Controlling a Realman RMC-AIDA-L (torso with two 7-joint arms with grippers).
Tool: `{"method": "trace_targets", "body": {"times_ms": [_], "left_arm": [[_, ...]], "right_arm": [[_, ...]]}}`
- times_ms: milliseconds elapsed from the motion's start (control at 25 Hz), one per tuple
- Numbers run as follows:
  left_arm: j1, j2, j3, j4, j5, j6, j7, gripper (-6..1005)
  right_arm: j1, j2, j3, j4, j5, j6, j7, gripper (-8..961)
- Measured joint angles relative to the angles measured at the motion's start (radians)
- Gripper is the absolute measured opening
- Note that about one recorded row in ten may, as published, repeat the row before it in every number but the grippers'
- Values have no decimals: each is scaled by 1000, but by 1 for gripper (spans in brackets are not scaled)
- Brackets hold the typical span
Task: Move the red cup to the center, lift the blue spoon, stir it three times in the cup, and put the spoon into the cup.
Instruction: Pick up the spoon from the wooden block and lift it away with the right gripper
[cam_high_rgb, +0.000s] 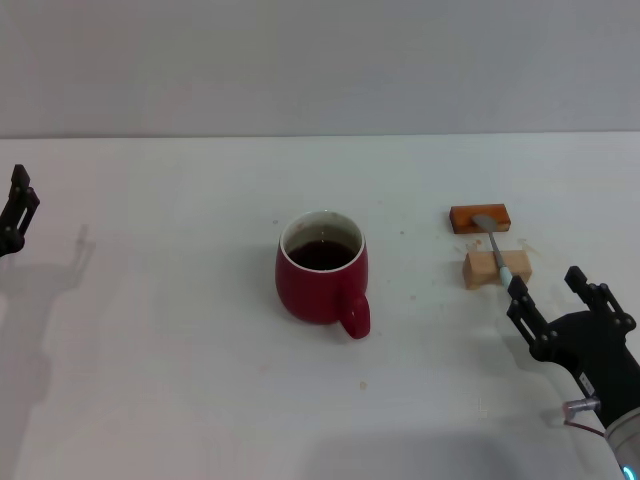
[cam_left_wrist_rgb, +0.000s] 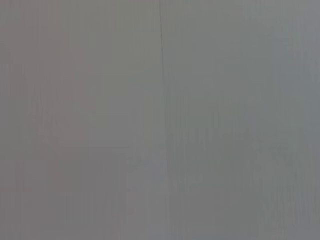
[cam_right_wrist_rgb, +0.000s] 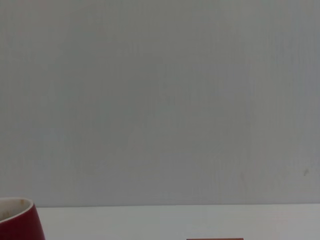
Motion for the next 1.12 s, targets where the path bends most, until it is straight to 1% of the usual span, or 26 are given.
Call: {"method": "trace_targets", "body": {"times_ms": [280, 520, 1120], "left_arm": [[0, 0, 2, 0, -1, 0, 0, 827], [0, -1, 4, 0, 1, 4, 0, 827], [0, -2, 2, 0, 3, 2, 0, 827]], "right_arm": [[9, 0, 3, 0, 0, 17, 0, 710], [31, 0, 7, 0, 0, 69, 0, 711], [49, 0, 4, 0, 0, 108, 0, 710]]}}
